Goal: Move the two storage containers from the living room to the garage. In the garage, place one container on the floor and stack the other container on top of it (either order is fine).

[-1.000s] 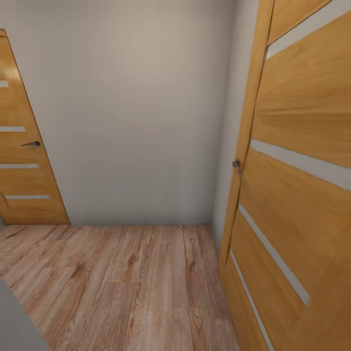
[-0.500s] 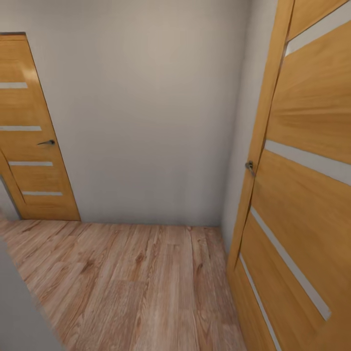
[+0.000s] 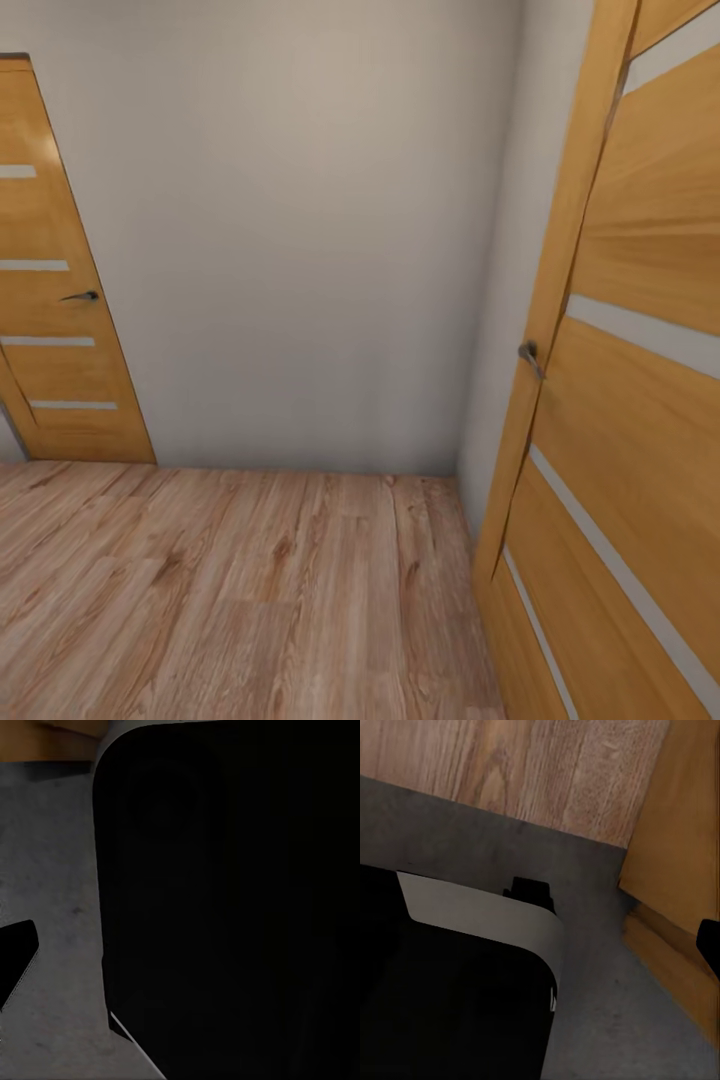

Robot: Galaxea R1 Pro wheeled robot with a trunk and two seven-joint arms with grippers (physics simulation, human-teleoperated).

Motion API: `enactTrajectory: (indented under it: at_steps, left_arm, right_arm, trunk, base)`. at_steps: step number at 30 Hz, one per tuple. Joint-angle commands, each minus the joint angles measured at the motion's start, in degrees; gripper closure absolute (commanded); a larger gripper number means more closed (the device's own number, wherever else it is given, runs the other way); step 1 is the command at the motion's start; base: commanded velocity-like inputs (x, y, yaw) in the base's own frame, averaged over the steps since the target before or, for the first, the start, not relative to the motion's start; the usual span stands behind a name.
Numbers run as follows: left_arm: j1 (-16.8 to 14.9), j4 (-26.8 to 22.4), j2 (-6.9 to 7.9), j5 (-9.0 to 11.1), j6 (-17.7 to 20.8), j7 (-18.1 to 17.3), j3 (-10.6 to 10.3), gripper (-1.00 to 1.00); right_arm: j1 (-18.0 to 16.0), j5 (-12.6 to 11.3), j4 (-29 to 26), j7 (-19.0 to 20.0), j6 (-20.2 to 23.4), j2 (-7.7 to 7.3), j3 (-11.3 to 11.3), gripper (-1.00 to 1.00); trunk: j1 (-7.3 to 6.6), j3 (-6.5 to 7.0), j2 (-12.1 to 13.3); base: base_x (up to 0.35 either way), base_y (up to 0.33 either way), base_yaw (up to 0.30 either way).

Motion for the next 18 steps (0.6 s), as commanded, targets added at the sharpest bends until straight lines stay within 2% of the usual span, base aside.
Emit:
enactTrajectory:
  at_steps: [1,13,18]
  left_arm:
    - [0.0,0.0,0.00,0.0,0.0,-0.1,0.1,-1.00]
    - [0.0,0.0,-0.01,0.0,0.0,-0.1,0.1,-1.00]
    - [0.0,0.0,-0.02,0.0,0.0,-0.1,0.1,-1.00]
  right_arm:
    - [-0.1,-0.5,0.2,0.0,-0.3,0.04,0.5,-1.00]
    - [-0.1,-0.5,0.2,0.0,-0.3,0.04,0.5,-1.00]
    - [-0.1,-0.5,0.2,0.0,-0.3,0.04,0.5,-1.00]
  trunk:
    - [0.03,-0.06,0.0]
    - [0.03,-0.06,0.0]
    - [0.03,-0.06,0.0]
  base:
    - [0.317,0.000,0.000]
    - [0.316,0.000,0.000]
    - [0.240,0.000,0.000]
